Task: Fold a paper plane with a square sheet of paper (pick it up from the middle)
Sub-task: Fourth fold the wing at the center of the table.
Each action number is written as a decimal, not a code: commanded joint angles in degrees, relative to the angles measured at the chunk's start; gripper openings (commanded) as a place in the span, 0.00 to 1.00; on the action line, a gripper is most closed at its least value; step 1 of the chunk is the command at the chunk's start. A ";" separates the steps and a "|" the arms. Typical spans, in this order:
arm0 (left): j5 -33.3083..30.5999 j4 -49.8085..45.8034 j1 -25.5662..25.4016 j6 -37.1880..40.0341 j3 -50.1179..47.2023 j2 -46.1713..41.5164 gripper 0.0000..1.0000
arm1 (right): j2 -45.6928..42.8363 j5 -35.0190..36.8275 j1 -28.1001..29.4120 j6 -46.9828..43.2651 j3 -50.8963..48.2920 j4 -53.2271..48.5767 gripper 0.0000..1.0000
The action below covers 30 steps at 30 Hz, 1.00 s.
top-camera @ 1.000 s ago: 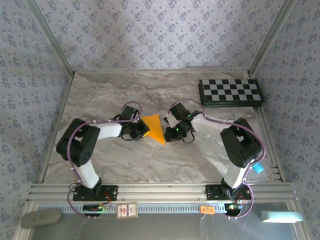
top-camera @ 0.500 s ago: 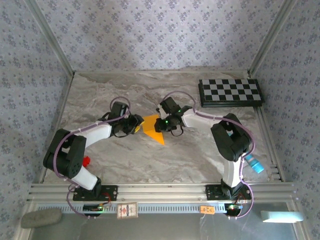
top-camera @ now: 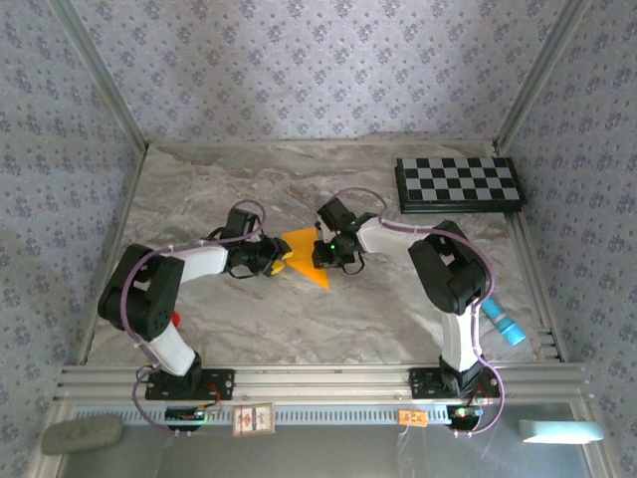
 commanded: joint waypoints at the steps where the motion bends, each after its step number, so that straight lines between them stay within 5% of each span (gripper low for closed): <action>1: 3.11 1.13 0.04 1.58 2.58 1.31 0.39 | 1.61 1.16 -0.36 0.81 0.78 -1.76 0.20; 15: 0.93 -2.64 -0.04 2.93 3.39 3.16 0.38 | 2.09 0.22 -1.05 0.92 0.50 -1.16 0.20; 30: 6.08 2.56 -0.73 2.73 4.95 5.04 0.29 | 2.06 -0.20 -1.23 0.89 0.04 -0.95 0.19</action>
